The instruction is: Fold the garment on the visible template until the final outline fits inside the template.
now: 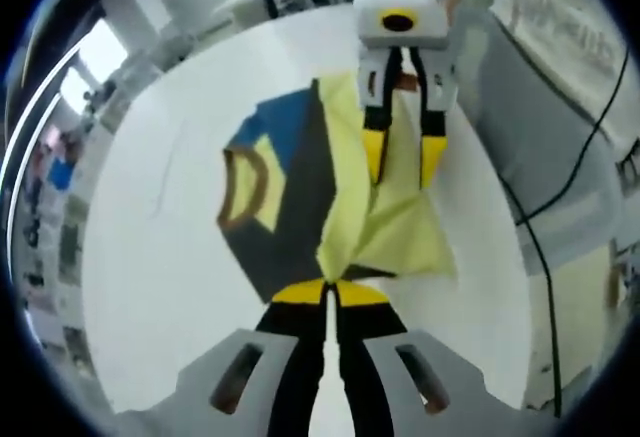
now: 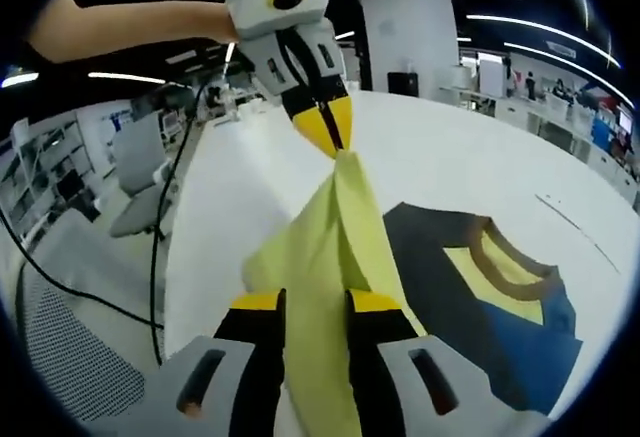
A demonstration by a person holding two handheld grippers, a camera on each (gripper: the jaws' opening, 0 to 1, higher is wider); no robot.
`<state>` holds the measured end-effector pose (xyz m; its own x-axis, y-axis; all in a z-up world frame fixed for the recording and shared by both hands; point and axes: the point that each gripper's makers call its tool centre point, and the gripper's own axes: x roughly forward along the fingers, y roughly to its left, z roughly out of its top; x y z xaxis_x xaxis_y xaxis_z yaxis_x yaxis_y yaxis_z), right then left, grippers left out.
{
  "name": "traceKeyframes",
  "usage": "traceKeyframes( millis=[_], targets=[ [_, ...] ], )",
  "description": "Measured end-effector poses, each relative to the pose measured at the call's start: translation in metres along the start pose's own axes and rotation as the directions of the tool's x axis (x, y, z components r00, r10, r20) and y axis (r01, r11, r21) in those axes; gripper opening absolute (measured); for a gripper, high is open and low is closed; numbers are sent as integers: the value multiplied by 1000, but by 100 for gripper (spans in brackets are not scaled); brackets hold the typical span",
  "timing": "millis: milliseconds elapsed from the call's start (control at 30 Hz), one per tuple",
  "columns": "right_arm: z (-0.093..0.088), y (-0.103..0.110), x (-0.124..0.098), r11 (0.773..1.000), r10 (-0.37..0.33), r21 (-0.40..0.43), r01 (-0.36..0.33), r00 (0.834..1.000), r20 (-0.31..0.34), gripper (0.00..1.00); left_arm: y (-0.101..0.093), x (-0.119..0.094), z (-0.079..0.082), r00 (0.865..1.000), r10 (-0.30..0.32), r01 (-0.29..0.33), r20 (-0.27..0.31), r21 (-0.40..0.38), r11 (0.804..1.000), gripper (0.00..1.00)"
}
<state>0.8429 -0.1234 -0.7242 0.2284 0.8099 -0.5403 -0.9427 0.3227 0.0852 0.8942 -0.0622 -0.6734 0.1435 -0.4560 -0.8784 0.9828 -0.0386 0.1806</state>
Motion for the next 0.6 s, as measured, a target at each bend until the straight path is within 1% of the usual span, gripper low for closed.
traceKeyframes(
  millis=[100, 200, 267, 367, 467, 600],
  targets=[
    [-5, 2, 0, 1000, 5, -1, -5, 1000, -17, 19, 0, 0, 0, 1000, -3, 3, 0, 1, 1000, 0],
    [-11, 1, 2, 999, -3, -33, 1, 999, -42, 15, 0, -1, 0, 1000, -7, 7, 0, 5, 1000, 0],
    [-13, -1, 4, 1000, -7, -20, 6, 999, -49, 14, -1, -1, 2, 1000, -12, 12, 0, 8, 1000, 0],
    [-15, -3, 8, 1000, -18, -5, 18, 998, -54, 14, 0, -2, 3, 1000, -16, 16, 0, 11, 1000, 0],
    [-17, -3, 11, 1000, -26, -8, 26, 998, -62, 14, 0, -2, 3, 1000, -23, 23, -3, 9, 1000, 0],
    [-28, -4, 16, 999, -35, -27, 33, 994, -101, 12, -2, 0, 2, 999, -33, 33, -7, 7, 999, 0]
  ],
)
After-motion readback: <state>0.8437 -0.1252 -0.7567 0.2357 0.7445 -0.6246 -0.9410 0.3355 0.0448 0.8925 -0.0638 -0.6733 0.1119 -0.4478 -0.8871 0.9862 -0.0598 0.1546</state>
